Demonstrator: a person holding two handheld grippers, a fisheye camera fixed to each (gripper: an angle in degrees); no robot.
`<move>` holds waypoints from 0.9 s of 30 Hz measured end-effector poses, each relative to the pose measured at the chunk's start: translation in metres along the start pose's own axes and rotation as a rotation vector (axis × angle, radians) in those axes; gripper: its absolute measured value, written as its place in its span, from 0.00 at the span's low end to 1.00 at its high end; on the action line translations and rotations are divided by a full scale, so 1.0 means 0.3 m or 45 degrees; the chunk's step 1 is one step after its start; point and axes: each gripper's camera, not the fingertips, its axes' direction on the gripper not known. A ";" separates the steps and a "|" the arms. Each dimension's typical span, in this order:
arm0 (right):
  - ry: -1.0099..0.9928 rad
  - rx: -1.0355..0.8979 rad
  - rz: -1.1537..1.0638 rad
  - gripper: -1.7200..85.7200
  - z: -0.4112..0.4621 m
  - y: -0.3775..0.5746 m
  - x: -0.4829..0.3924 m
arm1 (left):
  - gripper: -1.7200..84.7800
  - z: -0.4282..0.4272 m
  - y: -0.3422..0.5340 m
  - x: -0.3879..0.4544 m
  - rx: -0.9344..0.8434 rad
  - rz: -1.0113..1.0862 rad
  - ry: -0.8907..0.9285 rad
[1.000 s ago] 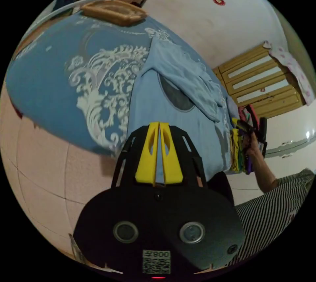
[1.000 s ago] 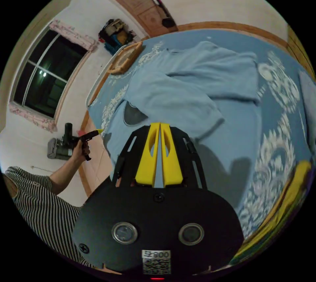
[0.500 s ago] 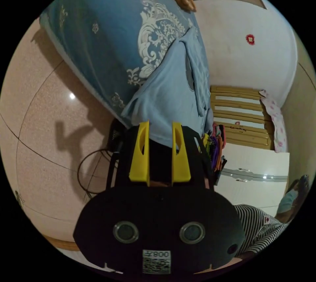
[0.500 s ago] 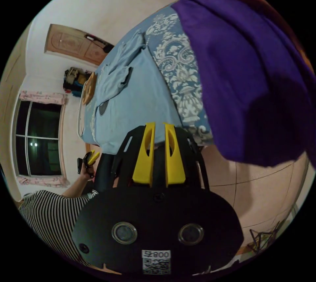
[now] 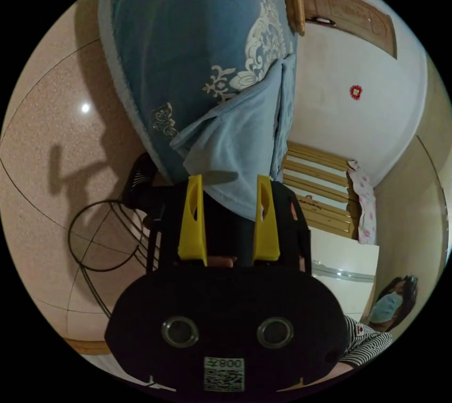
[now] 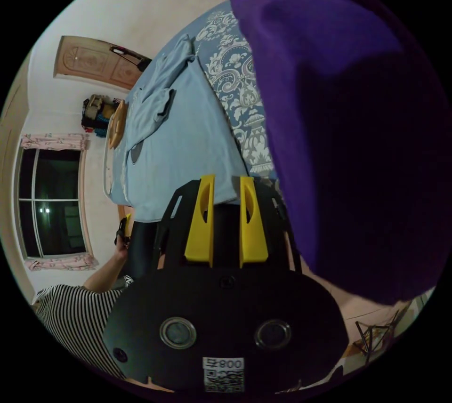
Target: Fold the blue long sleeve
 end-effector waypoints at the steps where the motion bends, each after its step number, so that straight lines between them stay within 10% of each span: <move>1: 0.027 -0.012 -0.004 0.12 -0.004 0.004 -0.006 | 0.19 -0.006 -0.002 -0.016 0.007 -0.021 0.016; 27: 0.140 -0.031 0.021 0.10 -0.181 0.269 -0.053 | 0.09 -0.112 0.113 -0.064 0.044 0.088 0.203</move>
